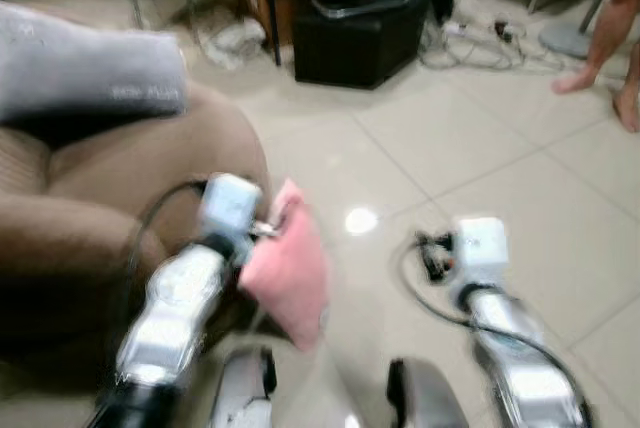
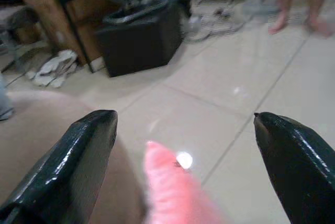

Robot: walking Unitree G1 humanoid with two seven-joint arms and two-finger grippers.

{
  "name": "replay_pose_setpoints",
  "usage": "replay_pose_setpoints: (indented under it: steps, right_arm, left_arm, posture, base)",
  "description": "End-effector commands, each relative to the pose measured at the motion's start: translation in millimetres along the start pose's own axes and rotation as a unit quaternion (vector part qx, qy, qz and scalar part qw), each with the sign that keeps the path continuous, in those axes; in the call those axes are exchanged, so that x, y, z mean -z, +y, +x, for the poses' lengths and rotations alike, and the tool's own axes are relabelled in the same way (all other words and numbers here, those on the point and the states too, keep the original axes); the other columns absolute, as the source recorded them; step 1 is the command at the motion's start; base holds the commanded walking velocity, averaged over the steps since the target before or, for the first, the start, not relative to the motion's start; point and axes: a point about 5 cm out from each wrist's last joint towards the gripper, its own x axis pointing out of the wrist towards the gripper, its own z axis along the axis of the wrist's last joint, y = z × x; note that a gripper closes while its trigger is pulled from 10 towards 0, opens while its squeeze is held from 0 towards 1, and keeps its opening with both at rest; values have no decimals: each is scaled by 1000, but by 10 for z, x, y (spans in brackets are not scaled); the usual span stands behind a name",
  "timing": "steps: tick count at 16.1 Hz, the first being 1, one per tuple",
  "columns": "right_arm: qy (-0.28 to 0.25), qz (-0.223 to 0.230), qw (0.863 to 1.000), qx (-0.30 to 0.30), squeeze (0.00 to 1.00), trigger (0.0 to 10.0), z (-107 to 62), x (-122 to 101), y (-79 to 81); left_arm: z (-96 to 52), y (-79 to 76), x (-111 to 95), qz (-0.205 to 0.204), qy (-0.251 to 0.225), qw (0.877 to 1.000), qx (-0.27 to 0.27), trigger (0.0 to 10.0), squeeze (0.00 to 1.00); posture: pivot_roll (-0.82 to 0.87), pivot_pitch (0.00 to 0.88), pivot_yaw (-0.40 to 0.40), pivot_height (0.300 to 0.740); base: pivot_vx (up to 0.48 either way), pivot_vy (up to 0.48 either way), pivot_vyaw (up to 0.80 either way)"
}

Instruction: Move the pillow to the sofa from floor

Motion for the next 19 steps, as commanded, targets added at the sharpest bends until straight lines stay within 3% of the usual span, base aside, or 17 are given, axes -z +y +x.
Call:
replay_pose_setpoints:
  steps: [1, 8, 10, 14, 16, 19]
  right_arm:
    - [12, -12, 1000, 20, 0, 10000, -50, 72, -127]
    - [13, -16, 1000, 13, 0, 10000, -44, 79, -113]
    - [20, -16, 1000, 11, 0, 10000, -44, 100, -107]
    - [20, -14, 1000, 8, 0, 10000, -46, 113, -86]
    - [23, -14, 1000, 0, 0, 10000, -52, 131, -64]
    - [37, -16, 999, -14, 0, 10000, -76, 192, -28]
  left_arm:
    - [59, -109, -60, -1, -13, 1000, 15, 10000, 0]
    - [55, -90, -47, 6, -12, 1000, 7, 10000, 0]
    - [46, -95, -20, 13, -7, 1000, 8, 10000, 0]
    - [32, -86, 94, 44, 11, 999, 15, 10000, 0]
    - [67, -101, 264, 23, 68, 997, 37, 10000, 0]
    - [158, -137, 373, 9, 83, 996, 43, 10000, 0]
  posture:
    - [-57, 50, 38, 595]
    - [-55, 51, 37, 595]
    - [-55, 49, 36, 590]
    - [-55, 47, 37, 550]
    - [-57, 46, 36, 520]
    - [-56, 48, 32, 496]
  base:
    - [375, 0, 0]
    - [365, 0, 0]
    - [0, 0, 0]
    - [0, 0, 0]
    - [0, 0, 0]
    - [0, 0, 0]
